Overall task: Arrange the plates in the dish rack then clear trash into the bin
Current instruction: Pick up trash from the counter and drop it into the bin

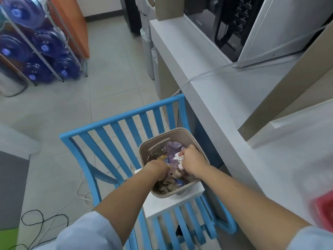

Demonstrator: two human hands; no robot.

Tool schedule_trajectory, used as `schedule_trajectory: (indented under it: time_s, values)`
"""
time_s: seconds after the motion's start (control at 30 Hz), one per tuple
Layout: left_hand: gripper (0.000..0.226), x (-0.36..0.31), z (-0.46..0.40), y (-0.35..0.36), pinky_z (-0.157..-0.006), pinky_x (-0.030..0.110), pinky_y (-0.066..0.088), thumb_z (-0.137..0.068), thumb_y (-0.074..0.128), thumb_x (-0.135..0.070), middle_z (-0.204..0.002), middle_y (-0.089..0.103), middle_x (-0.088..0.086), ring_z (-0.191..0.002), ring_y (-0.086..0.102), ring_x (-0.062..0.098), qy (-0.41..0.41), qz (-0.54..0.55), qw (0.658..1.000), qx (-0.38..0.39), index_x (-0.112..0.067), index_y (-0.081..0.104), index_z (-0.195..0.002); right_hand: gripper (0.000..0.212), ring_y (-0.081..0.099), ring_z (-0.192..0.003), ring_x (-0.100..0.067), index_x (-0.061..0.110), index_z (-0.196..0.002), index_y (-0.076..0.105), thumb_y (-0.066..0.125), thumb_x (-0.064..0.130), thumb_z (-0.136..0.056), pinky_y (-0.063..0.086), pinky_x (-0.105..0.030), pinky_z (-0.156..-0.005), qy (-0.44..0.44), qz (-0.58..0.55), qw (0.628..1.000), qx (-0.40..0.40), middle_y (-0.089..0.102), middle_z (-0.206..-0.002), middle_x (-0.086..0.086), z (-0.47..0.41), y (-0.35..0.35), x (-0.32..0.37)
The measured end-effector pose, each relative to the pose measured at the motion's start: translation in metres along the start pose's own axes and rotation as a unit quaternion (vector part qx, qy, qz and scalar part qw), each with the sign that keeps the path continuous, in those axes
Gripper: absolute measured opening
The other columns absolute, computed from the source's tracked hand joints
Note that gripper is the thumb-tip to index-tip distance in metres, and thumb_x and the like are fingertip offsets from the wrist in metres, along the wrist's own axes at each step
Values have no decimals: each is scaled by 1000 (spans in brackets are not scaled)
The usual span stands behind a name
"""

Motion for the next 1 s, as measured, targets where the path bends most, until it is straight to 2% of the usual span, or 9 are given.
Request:
schedule_trajectory:
  time_s: [0.2, 0.33, 0.43, 0.53, 0.7, 0.77, 0.83, 0.9, 1.0]
  values:
    - [35, -3, -16, 17, -99, 40, 43, -100, 45, -15, -129, 57, 17, -115, 54, 36, 9, 43, 996, 76, -1, 54, -131, 27, 60, -100, -27, 15, -115, 63, 57, 5, -91, 47, -40, -98, -1, 2, 1000, 0, 43, -125, -4, -8, 3, -5]
    - [36, -4, -12, 11, -96, 39, 44, -98, 47, -13, -128, 58, 16, -113, 56, 35, 10, 46, 996, 75, -4, 54, -132, 20, 59, -97, -23, 22, -108, 59, 59, 11, -91, 48, -38, -93, -10, -21, 1000, -12, 45, -120, -2, -4, -1, -7]
    - [32, 0, -2, -9, -95, 38, 47, -99, 49, -15, -127, 56, 14, -113, 57, 33, -10, 28, 1000, 2, -7, 59, -128, 22, 57, -97, -21, 26, -105, 52, 59, 12, -90, 48, -35, -90, -11, -50, 998, -27, 46, -120, 0, -1, -7, -4]
    - [25, 12, 10, -27, -82, 37, 51, -96, 53, -17, -120, 65, 7, -107, 64, 29, -58, 0, 995, -87, -15, 65, -118, 19, 56, -97, -20, 23, -104, 51, 58, 13, -89, 48, -34, -89, -8, -75, 996, -37, 48, -117, 0, 4, -11, 4]
    - [33, 19, 42, -52, -67, 35, 42, -95, 53, -13, -113, 69, 8, -101, 67, 29, -80, -7, 972, -220, -11, 41, -126, 4, 59, -88, -19, 24, -90, 56, 58, 24, -87, 53, -40, -82, -12, -80, 996, -25, 61, -95, 2, 12, -11, 21]
    - [33, 20, 55, -59, -77, 36, 45, -94, 55, -20, -119, 64, 9, -109, 61, 28, -72, -14, 961, -265, -12, 42, -124, 5, 58, -83, -18, 29, -81, 54, 57, 28, -85, 52, -37, -75, -12, -68, 997, -15, 60, -87, 4, 16, -7, 27]
    - [35, 20, 66, -62, -93, 38, 40, -94, 55, -27, -128, 53, 9, -120, 48, 29, -54, -35, 950, -304, -13, 47, -125, 5, 58, -89, -21, 27, -88, 62, 59, 29, -84, 51, -37, -81, -12, -53, 998, -11, 58, -101, 2, 18, -1, 29]
    - [33, 23, 75, -61, -97, 40, 34, -94, 50, -30, -129, 47, 9, -120, 40, 30, -54, -56, 938, -337, -14, 52, -123, 22, 57, -95, -24, 19, -100, 68, 63, 33, -84, 49, -38, -89, -3, -34, 999, 1, 55, -113, 1, 19, 8, 26]
    - [33, 32, 81, -49, -99, 42, 31, -94, 45, -27, -131, 47, 9, -120, 39, 30, -72, -51, 941, -325, -16, 53, -124, 22, 61, -92, -24, 19, -105, 72, 59, 24, -88, 52, -36, -88, 9, -6, 997, 74, 68, -106, -5, 27, 26, 21]
Point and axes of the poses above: each hand's wrist, its own z-axis away from the middle knuckle, its own y-axis out of the palm, x = y × z, the point moved 8 cm from there along -z, towards the middle knuckle
